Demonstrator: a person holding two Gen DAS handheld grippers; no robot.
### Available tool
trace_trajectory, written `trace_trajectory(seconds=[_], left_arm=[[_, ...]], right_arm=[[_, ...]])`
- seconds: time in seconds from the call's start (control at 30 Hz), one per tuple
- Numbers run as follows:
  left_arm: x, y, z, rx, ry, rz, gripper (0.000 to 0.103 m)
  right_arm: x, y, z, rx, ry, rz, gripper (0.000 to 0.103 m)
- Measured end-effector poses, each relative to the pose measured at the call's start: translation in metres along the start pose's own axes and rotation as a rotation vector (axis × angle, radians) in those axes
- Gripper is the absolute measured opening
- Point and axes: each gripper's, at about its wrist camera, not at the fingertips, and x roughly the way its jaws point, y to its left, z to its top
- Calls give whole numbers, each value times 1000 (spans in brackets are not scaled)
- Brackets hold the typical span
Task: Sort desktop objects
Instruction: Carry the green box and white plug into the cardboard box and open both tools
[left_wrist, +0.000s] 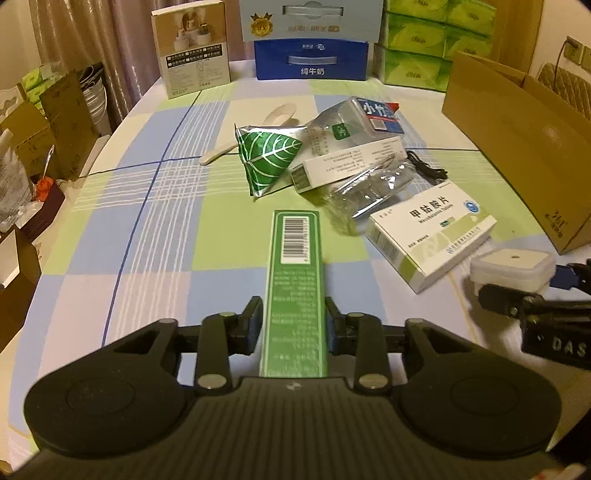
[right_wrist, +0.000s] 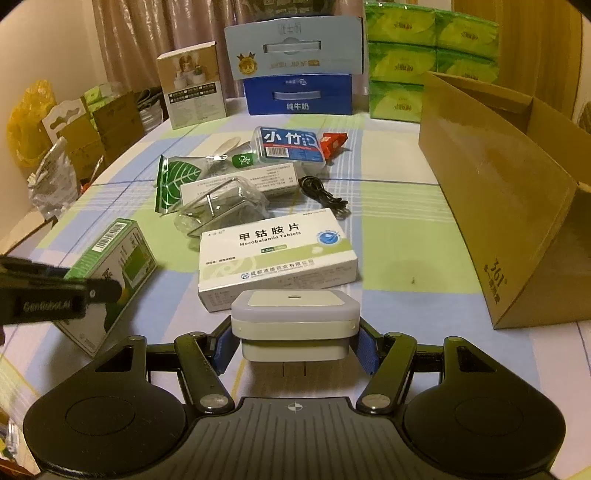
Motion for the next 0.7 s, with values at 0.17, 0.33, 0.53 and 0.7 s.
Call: trace_trajectory(seconds=[0.17, 0.33, 0.53, 0.7], left_arm=[[13, 0, 9, 5, 23, -9, 28], [11, -2, 6, 1, 42, -35, 25], [-8, -8, 6, 11, 9, -49, 25], [-30, -21, 22, 30, -30, -72, 25]], right_arm=[[5, -1, 0, 12, 14, -1, 61], [3, -1, 1, 11, 0, -7, 61], [-12, -5, 6, 12, -71, -38, 61], [-36, -14, 25, 27, -135, -54, 61]])
